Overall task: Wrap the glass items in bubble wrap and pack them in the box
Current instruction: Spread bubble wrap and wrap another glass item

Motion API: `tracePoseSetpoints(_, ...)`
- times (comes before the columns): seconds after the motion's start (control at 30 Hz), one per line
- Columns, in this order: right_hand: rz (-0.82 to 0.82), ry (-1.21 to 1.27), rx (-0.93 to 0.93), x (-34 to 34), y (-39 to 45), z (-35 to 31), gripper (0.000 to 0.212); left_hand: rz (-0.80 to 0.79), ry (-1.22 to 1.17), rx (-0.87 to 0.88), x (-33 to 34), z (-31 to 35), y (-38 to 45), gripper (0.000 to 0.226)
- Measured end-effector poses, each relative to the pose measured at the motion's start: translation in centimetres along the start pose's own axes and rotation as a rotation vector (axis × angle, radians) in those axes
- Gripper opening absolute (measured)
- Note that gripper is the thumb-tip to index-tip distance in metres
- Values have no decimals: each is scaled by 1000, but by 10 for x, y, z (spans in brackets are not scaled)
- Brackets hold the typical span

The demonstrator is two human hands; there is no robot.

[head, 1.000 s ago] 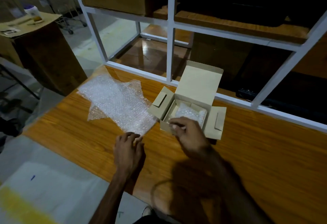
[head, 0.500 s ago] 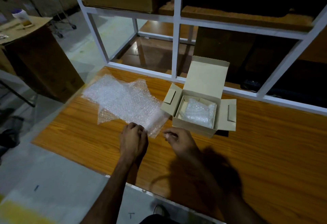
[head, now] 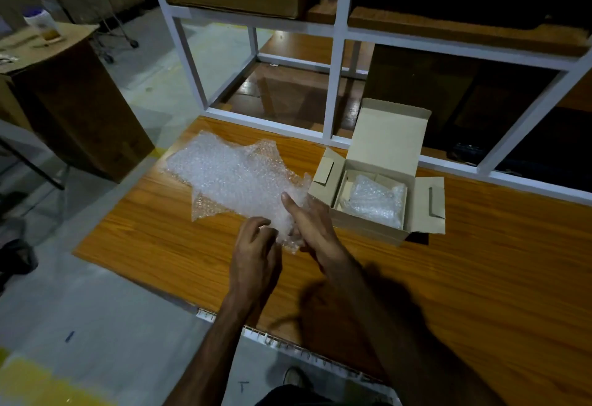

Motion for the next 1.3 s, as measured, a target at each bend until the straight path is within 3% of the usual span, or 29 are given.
tracePoseSetpoints(0.1, 16, 91, 47, 3, 3, 2, 19, 37, 19, 36, -3, 8, -6, 18)
tracePoseSetpoints(0.13, 2, 97, 41, 5, 4, 6, 12, 36, 34, 12, -3, 6, -6, 23)
tracePoseSetpoints(0.27, -104, 192, -26, 11, -12, 12, 18, -10, 161, -140, 3, -9, -2, 51)
tracePoseSetpoints(0.33, -89, 207, -110, 4, -23, 14, 27, 0, 179, -176, 2, -18, 6, 53)
tracePoseSetpoints(0.43, -41, 150, -162, -17, -40, 22, 34, 9, 161, -128, 7, -30, 18, 47)
tracePoseSetpoints(0.63, 67, 77, -101, -70, -72, 56, 45, -74, 69, -25, 18, -24, 17, 75)
tracePoseSetpoints(0.77, 92, 138, -142, -120, -104, 79, 37, -146, 151, -18, 24, -10, 1, 58)
tracePoseSetpoints(0.87, 140, 115, -145, -170, -131, 109, 32, -221, 257, 51, 35, 6, -21, 65)
tracePoseSetpoints(1.0, 312, -7, -76, -256, -168, 166, 36, -276, 315, 115, 58, 38, -57, 61)
tracePoseSetpoints(1.23, 449, -65, 75, -376, -228, 248, 38, -421, 425, 111, 105, 83, -111, 45)
tracePoseSetpoints(1.3, 500, -121, 110, -400, -240, 257, 34, -484, 433, 92, 113, 87, -121, 52)
Point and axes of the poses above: each hand's wrist, its own y-axis towards the middle knuckle, its own x-axis out of the palm, z = x × y, the point moved 10 cm from there along y, towards the middle knuckle, and after that the axes turned 6 degrees about -z, right-handed, at the moved point
